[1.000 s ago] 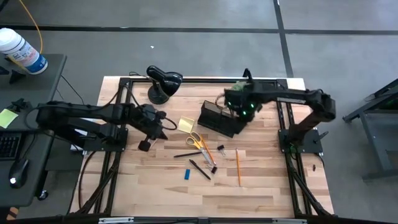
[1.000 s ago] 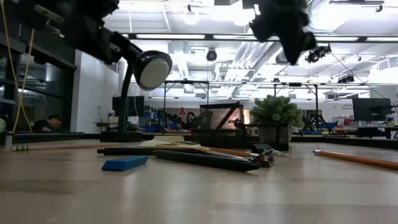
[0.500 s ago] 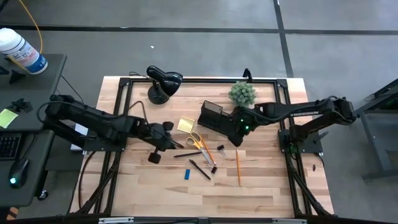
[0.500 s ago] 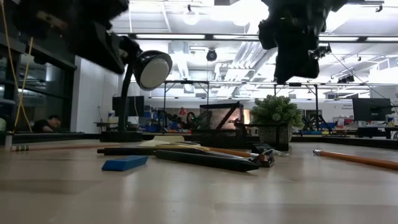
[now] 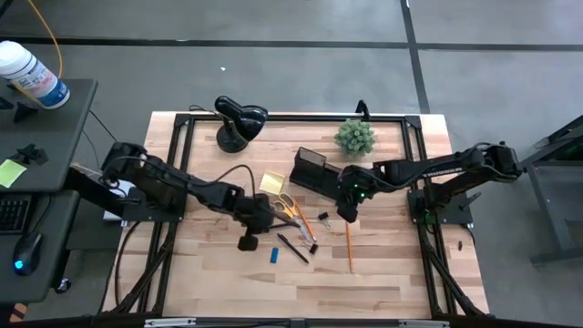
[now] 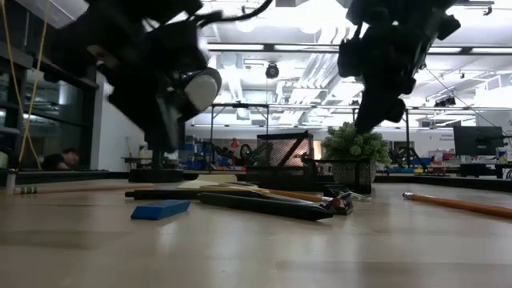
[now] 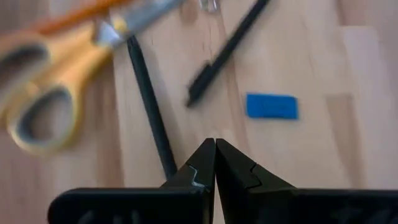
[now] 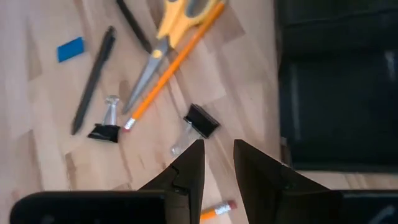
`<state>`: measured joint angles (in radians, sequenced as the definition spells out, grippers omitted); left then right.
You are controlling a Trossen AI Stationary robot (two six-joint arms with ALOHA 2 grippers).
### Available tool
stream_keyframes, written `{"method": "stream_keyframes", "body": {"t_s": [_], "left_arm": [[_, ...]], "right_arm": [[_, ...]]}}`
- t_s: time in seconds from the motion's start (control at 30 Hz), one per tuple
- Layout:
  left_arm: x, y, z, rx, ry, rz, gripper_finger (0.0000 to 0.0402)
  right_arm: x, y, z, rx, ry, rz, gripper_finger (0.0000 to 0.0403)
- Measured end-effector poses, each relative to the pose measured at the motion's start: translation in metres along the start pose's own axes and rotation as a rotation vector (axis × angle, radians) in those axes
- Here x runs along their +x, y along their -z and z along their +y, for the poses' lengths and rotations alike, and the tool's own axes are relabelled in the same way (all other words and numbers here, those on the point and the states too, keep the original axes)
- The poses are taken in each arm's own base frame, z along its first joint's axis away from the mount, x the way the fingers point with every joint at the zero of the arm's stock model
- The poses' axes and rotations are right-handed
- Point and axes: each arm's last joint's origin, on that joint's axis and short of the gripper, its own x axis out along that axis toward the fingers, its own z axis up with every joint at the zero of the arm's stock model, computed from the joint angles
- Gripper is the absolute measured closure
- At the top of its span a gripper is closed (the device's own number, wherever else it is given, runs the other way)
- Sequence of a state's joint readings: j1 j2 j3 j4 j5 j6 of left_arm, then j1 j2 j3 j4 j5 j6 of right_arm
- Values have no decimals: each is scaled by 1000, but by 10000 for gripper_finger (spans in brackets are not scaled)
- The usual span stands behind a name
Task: Pick and place office supplies into organizer
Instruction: Put the top pen into the desk organizer
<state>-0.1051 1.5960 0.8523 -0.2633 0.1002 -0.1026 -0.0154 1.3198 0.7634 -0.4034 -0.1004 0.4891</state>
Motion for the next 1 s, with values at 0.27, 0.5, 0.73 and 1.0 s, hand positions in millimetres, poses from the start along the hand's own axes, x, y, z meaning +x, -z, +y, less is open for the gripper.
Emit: {"method": "stream_keyframes", "body": {"t_s": [0.27, 0.5, 0.73, 1.0], "left_arm": [[11, -27, -4, 51, -49, 57, 377], [5, -13, -2, 0, -130, 258, 303], [2, -5, -4, -50, -155, 346, 272], [3, -7, -3, -52, -167, 320, 270]], "right_arm": [[2, 0, 2, -45, -50, -12, 320], [2, -5, 4, -80, -48, -70, 320], [1, -11, 7, -84, -72, -139, 320], [0, -16, 8, -37, -53, -211, 320]]}}
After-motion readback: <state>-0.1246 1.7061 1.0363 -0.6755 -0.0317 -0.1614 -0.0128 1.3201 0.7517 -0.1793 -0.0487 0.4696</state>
